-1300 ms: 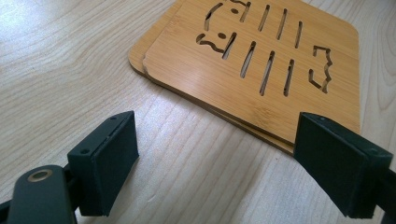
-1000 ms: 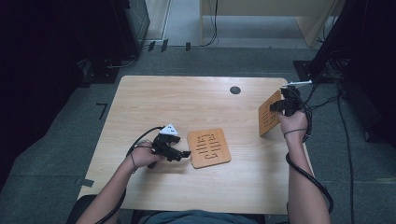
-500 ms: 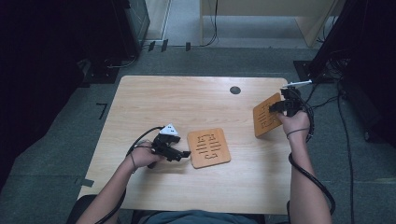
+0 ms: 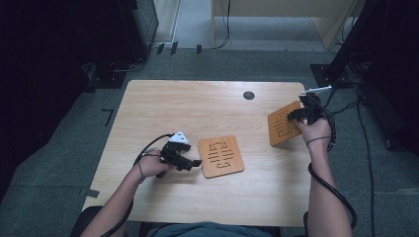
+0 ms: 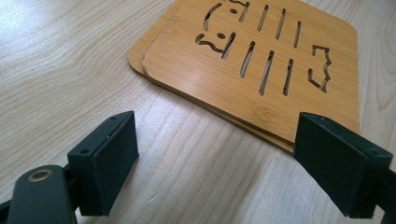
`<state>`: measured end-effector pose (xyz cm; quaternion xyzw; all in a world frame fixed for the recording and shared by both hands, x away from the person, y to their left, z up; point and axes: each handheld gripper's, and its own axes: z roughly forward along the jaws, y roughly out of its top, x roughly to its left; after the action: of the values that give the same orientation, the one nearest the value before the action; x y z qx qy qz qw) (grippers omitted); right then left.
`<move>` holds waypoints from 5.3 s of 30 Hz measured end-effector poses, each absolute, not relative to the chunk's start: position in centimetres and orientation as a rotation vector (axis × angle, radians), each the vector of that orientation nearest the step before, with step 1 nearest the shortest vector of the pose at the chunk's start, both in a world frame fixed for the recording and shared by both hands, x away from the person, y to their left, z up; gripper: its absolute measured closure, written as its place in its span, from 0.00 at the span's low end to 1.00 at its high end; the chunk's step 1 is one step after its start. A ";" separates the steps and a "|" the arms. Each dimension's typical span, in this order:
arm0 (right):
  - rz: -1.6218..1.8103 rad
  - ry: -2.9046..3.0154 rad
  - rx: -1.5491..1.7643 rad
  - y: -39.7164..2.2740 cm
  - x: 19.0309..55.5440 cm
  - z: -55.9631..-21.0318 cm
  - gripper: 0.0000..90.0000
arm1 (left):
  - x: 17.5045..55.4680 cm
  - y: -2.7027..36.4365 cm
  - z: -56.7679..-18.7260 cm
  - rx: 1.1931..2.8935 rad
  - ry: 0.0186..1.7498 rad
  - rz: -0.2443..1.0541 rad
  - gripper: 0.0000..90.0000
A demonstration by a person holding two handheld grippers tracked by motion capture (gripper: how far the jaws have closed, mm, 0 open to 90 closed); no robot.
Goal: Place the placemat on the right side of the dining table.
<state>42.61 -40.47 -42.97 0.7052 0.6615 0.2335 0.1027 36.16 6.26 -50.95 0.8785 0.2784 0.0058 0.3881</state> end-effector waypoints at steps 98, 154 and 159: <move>0.631 1.979 1.987 -40.8 43.6 -49.3 0.21 | 36.1 6.1 -50.9 2.244 0.706 0.032 0.14; 0.709 2.161 1.833 -35.1 40.5 -48.6 0.21 | 36.7 5.5 -50.7 2.282 0.704 0.033 0.14; 0.703 2.177 1.822 -34.4 40.0 -48.7 0.21 | 36.8 5.5 -50.7 2.284 0.701 0.031 0.14</move>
<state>40.02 -34.41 -48.68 0.6192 0.7401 0.2388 0.1083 36.79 5.46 -50.65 0.8890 0.2731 0.0120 0.3674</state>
